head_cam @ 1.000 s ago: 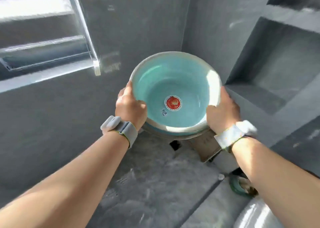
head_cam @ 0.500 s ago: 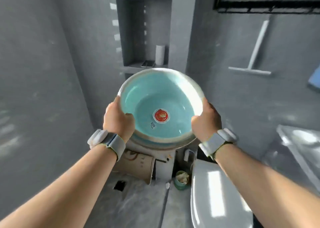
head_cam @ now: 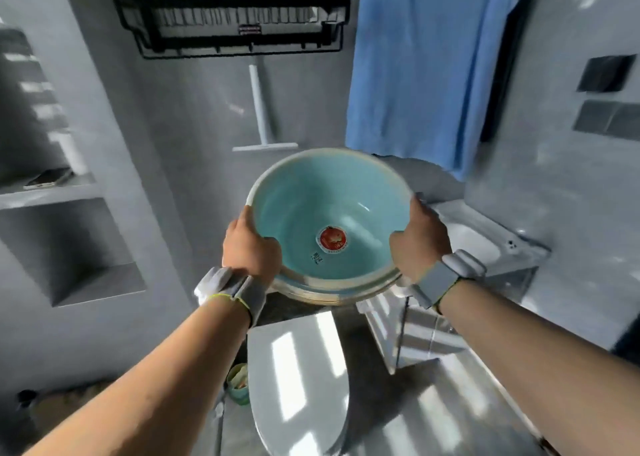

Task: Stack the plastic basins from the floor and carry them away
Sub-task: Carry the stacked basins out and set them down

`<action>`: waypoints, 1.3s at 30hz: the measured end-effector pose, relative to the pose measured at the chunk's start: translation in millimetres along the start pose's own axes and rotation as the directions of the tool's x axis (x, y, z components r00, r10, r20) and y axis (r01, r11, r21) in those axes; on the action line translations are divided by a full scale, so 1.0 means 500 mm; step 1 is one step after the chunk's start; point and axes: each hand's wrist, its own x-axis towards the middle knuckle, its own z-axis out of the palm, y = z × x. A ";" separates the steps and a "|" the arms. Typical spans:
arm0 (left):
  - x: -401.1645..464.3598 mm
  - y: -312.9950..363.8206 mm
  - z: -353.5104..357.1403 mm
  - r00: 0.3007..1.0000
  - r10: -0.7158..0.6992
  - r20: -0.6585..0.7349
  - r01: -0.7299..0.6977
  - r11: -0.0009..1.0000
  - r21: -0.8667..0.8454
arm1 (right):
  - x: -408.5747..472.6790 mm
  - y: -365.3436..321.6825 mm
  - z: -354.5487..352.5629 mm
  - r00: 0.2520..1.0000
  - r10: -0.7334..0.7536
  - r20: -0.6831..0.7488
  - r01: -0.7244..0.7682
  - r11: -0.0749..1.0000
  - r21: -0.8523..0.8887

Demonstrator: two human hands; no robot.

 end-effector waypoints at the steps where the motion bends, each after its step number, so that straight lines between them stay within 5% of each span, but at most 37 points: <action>1: -0.007 0.025 0.030 1.000 0.008 0.021 -0.007 1.000 -0.015 | 0.010 0.033 -0.018 1.000 0.012 -0.022 -0.012 1.000 -0.015; 10: -0.083 0.267 0.367 0.942 0.196 0.272 -0.161 0.976 -0.146 | 0.070 0.367 -0.192 0.949 0.248 -0.194 -0.281 0.946 -0.161; 17: -0.111 0.319 0.607 0.842 0.263 0.471 -0.180 0.960 -0.215 | 0.102 0.555 -0.175 0.860 0.433 -0.270 -0.482 0.863 -0.150; 28: -0.195 0.277 0.919 0.662 0.242 0.710 -0.139 0.970 -0.200 | 0.094 0.819 -0.049 0.718 0.650 -0.250 -0.682 0.729 -0.061; 39: -0.356 0.113 1.233 0.645 0.066 0.761 -0.105 0.994 0.004 | 0.071 1.157 0.158 0.689 0.717 -0.102 -0.724 0.678 -0.126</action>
